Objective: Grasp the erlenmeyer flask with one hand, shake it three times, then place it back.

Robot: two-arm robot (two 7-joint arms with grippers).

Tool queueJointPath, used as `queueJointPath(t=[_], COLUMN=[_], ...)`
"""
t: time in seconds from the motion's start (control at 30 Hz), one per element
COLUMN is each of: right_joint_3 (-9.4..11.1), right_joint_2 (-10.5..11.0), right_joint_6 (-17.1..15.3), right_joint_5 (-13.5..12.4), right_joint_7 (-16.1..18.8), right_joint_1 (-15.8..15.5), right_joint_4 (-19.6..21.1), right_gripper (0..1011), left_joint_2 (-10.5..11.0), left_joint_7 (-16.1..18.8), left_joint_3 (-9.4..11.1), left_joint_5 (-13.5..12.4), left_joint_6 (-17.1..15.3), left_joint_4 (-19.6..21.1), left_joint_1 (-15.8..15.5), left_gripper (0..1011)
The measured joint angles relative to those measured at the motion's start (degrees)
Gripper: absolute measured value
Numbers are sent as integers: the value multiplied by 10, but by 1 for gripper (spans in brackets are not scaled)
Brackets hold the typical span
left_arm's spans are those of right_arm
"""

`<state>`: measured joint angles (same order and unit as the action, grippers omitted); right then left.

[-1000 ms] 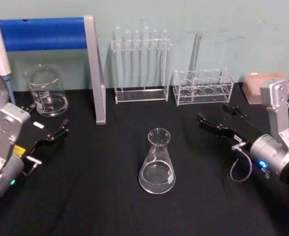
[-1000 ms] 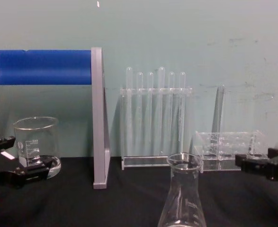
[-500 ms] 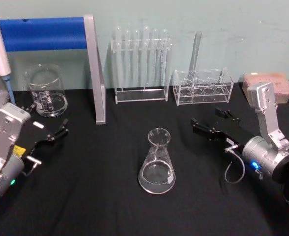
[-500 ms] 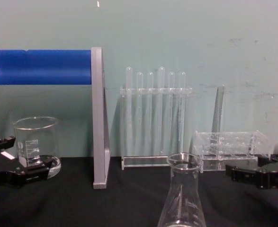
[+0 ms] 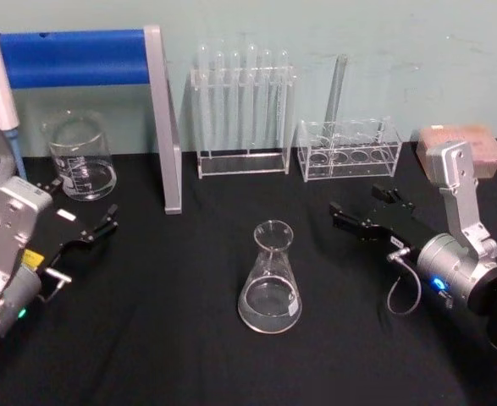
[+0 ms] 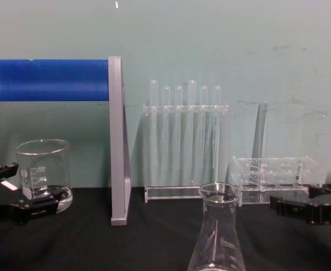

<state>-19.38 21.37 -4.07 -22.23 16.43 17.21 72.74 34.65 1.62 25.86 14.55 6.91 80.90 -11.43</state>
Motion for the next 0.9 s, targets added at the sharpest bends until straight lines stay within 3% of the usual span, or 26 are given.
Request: queueJointPath(t=[0.9], right_joint_3=[0], right_joint_2=[0], right_joint_6=[0], right_joint_5=[0], right_joint_7=[-3], right_joint_1=[0], right_joint_4=[1], right_gripper=[1002], left_joint_2=[0], left_joint_7=[0], left_joint_3=[0], left_joint_5=[0], left_joint_6=[0], left_joint_4=[0], left_joint_1=[0], left_gripper=[1001])
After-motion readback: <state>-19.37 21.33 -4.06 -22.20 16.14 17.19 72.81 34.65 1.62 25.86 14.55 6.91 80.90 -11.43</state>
